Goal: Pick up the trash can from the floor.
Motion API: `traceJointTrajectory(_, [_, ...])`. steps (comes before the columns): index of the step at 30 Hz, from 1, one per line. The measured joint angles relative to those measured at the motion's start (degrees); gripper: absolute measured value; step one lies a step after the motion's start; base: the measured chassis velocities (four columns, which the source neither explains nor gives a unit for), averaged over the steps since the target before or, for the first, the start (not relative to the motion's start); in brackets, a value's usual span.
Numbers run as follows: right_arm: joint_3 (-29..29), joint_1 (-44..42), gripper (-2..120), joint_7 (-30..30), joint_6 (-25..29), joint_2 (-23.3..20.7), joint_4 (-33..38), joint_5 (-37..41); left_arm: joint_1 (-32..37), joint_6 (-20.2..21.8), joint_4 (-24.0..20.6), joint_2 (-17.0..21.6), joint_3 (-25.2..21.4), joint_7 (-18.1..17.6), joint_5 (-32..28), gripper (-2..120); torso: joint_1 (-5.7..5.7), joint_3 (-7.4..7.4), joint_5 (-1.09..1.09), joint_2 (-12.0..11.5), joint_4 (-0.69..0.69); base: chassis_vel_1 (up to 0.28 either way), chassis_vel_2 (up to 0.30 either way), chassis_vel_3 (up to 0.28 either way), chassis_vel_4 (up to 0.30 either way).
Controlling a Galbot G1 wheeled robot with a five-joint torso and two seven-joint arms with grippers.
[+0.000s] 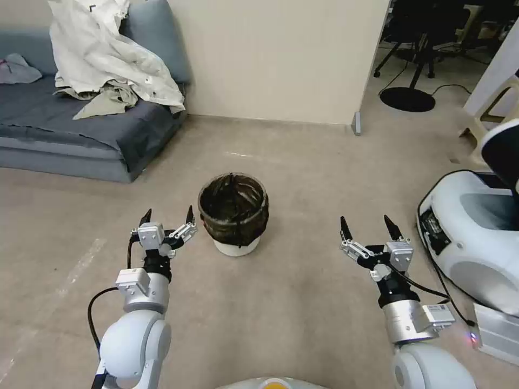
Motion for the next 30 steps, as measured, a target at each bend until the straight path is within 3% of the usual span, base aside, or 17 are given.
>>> traceJointTrajectory(9, [0.1, 0.5, 100, -0.9, 1.0, 0.0, -0.5, 0.4, -0.6, 0.1, 0.6, 0.0, 0.2, 0.0, 0.0, 100, 0.01, 0.01, -0.02, 0.0, -0.01, -0.142, 0.135, 0.139, -0.145])
traceJointTrajectory(23, [0.2, 0.5, 100, -1.2, 1.8, 0.4, -1.2, 0.4, -2.8, 1.4, 1.8, 0.7, 0.5, 0.2, -0.6, 100, -0.01, 0.0, -0.01, 0.0, -0.01, -0.011, 0.009, 0.013, -0.011])
traceJointTrajectory(27, [0.4, 0.2, 100, -1.2, 2.5, 0.6, -1.2, 0.4, -3.6, 3.4, 1.6, 1.1, 1.1, -0.3, -1.4, 100, -0.01, 0.0, -0.02, 0.0, -0.01, 0.0, 0.0, 0.0, 0.0])
traceJointTrajectory(30, [0.5, 0.1, 100, -1.2, 2.6, 0.6, -1.0, 0.4, -4.7, 7.6, 0.2, 2.2, 1.8, -2.7, -4.3, 100, -0.01, 0.0, -0.01, 0.0, -0.01, 0.0, 0.0, 0.0, 0.0])
